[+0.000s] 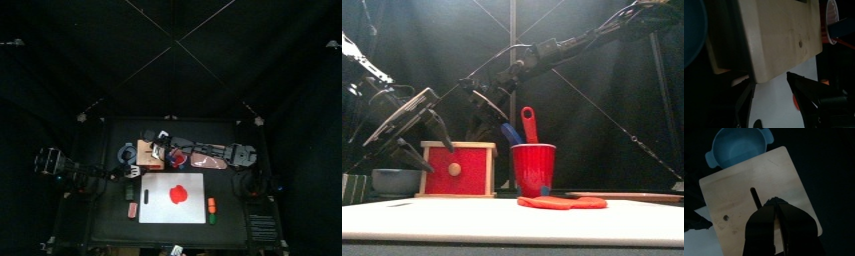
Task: Get the cutter from the drawer then cut the dough then place the extra dough in the bowl
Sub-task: Open the drawer
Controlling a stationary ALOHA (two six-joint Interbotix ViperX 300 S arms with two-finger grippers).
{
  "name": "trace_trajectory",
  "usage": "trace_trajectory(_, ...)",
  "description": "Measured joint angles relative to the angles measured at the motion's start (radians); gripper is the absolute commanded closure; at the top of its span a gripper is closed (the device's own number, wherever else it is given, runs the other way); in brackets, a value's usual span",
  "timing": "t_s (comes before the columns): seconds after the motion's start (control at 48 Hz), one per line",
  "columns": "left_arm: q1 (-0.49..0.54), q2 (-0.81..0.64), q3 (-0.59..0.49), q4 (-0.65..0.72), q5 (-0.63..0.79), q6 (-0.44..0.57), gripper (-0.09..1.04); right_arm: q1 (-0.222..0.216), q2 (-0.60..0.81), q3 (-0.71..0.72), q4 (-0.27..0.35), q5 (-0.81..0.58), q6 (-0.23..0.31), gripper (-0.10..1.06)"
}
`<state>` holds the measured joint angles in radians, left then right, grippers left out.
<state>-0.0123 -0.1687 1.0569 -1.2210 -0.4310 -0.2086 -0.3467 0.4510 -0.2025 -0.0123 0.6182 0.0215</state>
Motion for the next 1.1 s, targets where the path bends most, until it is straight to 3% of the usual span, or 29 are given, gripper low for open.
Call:
trace_trajectory(0.396,0.006,0.083,-0.034,-0.040,-0.018,-0.002,0.10,0.002,0.002,-0.003,-0.002,0.003,-0.005,0.93)
trace_trajectory(0.833,0.008,0.094,-0.052,-0.043,-0.038,-0.002,0.33,0.005,0.006,-0.003,-0.008,-0.003,-0.009,0.93)
trace_trajectory(1.104,-0.029,0.095,-0.058,-0.097,-0.038,-0.002,0.34,0.005,0.011,-0.005,-0.008,-0.006,-0.009,0.93)
